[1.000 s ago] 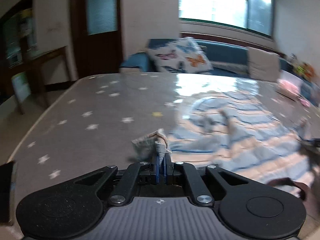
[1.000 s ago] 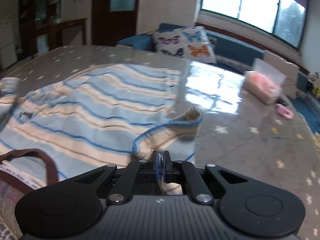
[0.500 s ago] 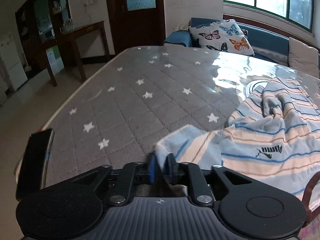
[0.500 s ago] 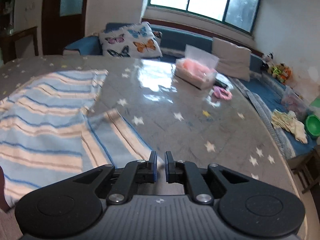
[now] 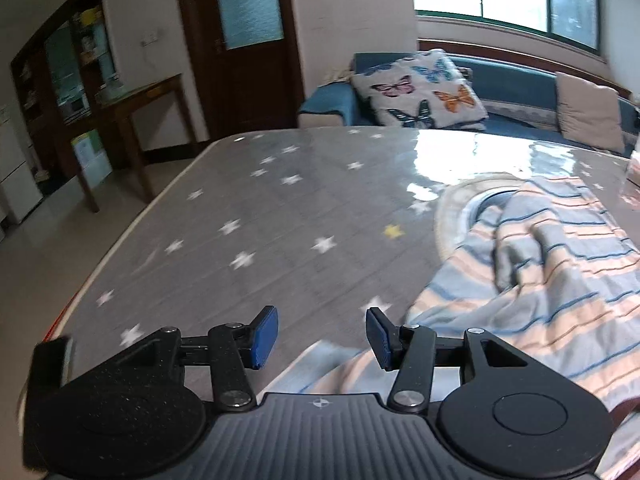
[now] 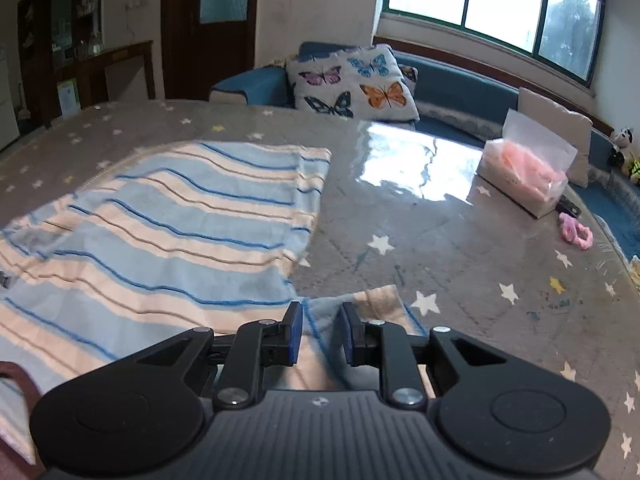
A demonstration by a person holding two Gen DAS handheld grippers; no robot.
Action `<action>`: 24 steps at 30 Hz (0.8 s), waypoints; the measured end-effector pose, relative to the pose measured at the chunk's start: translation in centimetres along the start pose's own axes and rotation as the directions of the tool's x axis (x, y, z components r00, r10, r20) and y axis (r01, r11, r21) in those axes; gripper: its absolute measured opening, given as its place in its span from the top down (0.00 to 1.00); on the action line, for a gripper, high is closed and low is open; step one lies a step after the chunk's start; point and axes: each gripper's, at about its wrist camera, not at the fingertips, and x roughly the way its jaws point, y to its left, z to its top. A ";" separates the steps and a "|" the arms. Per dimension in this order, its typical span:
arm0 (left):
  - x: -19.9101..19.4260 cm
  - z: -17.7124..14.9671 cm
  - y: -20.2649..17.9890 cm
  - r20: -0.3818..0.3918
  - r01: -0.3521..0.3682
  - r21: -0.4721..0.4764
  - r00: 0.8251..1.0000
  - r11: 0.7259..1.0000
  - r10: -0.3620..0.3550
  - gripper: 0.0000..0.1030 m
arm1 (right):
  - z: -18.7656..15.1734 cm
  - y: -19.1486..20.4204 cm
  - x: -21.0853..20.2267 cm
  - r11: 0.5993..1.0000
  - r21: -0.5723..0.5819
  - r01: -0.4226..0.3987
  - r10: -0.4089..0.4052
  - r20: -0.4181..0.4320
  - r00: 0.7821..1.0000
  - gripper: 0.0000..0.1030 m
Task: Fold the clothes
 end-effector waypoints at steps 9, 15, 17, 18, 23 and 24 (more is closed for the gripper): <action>5.8 5.0 -5.7 -0.019 0.125 0.063 0.992 0.990 -0.124 0.62 | -0.8 -2.6 0.1 0.998 0.010 0.061 -0.060 -0.079 0.995 0.79; 10.6 7.6 -8.8 -0.067 0.188 0.069 0.981 0.980 -0.183 0.69 | 1.8 -3.1 0.2 0.999 0.033 0.000 0.002 -0.059 0.998 0.77; 11.9 8.0 -9.8 -0.076 0.204 0.079 0.977 0.976 -0.198 0.69 | 2.8 -3.1 0.7 0.999 0.040 -0.023 0.025 -0.052 0.998 0.76; 12.4 8.2 -10.2 -0.076 0.206 0.085 0.977 0.975 -0.200 0.69 | 3.3 -3.0 1.0 0.999 0.038 -0.033 0.034 -0.050 0.998 0.76; 14.8 8.8 -11.8 -0.086 0.239 0.101 0.969 0.966 -0.231 0.69 | 5.6 -2.4 2.9 0.998 0.012 -0.070 0.070 -0.040 0.997 0.75; 15.1 8.8 -12.0 -0.088 0.248 0.106 0.967 0.963 -0.239 0.69 | 6.1 -2.3 3.3 0.997 0.009 -0.080 0.080 -0.041 0.996 0.75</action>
